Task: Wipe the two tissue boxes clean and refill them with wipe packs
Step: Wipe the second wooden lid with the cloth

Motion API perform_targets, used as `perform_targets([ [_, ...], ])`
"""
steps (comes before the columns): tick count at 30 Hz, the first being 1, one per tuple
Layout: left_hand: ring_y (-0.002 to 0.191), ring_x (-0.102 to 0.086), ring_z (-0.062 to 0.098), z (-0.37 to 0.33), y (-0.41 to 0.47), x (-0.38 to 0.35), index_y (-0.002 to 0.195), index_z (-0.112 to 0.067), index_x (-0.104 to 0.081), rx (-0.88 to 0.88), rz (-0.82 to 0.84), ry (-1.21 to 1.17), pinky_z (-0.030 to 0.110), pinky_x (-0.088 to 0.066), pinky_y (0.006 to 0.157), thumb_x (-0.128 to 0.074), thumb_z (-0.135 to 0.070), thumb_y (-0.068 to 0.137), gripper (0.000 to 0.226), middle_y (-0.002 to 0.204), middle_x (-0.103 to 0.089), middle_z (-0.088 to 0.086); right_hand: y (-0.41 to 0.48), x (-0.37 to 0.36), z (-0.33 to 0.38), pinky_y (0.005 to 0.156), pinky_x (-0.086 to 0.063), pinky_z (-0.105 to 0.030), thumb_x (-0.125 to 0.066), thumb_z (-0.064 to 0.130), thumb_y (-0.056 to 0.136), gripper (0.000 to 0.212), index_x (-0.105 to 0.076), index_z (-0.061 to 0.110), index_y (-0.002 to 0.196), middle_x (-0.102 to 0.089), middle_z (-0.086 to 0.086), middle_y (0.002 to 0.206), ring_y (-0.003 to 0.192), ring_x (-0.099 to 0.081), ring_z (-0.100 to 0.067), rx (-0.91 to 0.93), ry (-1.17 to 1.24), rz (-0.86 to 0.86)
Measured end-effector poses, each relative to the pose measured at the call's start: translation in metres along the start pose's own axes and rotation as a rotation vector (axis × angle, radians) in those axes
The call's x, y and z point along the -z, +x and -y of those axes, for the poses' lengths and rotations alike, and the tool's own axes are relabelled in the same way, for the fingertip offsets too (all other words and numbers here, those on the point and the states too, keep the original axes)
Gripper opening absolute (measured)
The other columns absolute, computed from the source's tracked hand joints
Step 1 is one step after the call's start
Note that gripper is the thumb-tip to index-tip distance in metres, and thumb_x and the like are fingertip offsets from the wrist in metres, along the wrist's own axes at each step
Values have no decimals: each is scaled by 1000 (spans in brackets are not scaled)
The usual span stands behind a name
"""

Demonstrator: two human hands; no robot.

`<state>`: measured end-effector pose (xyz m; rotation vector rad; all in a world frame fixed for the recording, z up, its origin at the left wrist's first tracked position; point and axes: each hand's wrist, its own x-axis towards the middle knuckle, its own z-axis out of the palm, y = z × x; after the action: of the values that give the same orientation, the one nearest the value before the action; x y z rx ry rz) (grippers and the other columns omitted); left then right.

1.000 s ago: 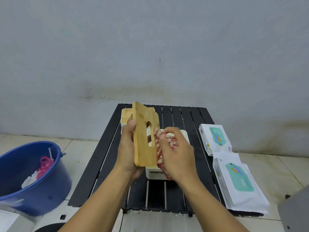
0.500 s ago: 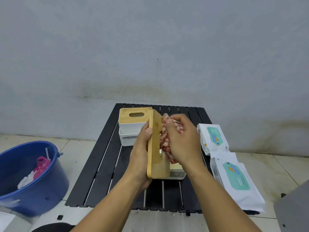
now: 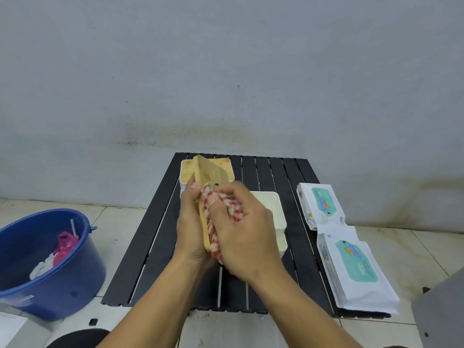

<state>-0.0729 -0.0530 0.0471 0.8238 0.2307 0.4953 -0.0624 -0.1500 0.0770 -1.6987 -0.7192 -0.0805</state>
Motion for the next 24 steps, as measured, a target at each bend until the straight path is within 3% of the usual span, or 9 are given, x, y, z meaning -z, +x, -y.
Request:
perform_targets([
  [2,72,-67,18,-9,1,5,110,-8,-58,-16,-3,-47,30,-58,60,-49,-45,97,41,83,-67,6,-5,-4,-8,64,-54,-21,-61,37,98,5,-64,34,97,-69,11,82,79,-67,-4,-19,-53,32],
  [6,73,-68,23,-13,-3,6,109,-14,-65,24,33,-72,37,-57,66,-38,-47,104,43,85,-75,3,4,5,-32,56,-44,-9,-60,37,99,10,-64,32,91,-69,12,79,73,-65,1,-164,-111,-35],
  [9,82,-67,29,-11,-4,2,105,-22,-71,56,26,-111,42,-55,71,-40,-46,103,39,98,-76,3,13,20,-49,64,-46,-13,-59,41,99,13,-64,33,91,-70,14,85,80,-64,4,-298,-118,-112],
  [12,94,-68,37,-10,0,4,99,-23,-76,84,24,-145,44,-58,70,-39,-50,103,46,107,-74,3,20,33,-50,77,-57,-32,-62,48,96,20,-69,28,96,-75,6,93,85,-72,-7,-470,248,-59],
  [16,110,-72,42,-17,11,9,136,-21,-61,52,-18,-52,51,-62,75,-44,-40,108,38,120,-76,8,27,50,-48,72,-58,-35,-70,30,91,25,-69,15,111,-75,-11,100,83,-72,-19,-629,708,-14],
  [20,83,-78,14,-17,15,11,141,-37,-54,-143,-165,545,36,-63,70,-45,-16,111,38,103,-76,-9,32,57,-42,74,-59,-38,-71,23,87,38,-65,10,122,-73,-15,111,92,-73,-26,-568,1003,-46],
  [22,90,-75,4,-6,10,4,148,-40,-49,-149,-135,680,38,-60,86,-52,-32,108,41,117,-69,-13,29,49,-31,77,-60,-41,-70,21,90,32,-65,9,119,-74,-15,108,94,-74,-29,-491,931,-45],
  [24,112,-70,7,2,-3,-10,149,-36,-51,-50,-40,528,48,-52,106,-63,-65,93,65,132,-68,-11,22,34,-20,76,-60,-37,-71,21,91,26,-67,12,115,-76,-10,103,93,-75,-25,-405,737,-65],
])
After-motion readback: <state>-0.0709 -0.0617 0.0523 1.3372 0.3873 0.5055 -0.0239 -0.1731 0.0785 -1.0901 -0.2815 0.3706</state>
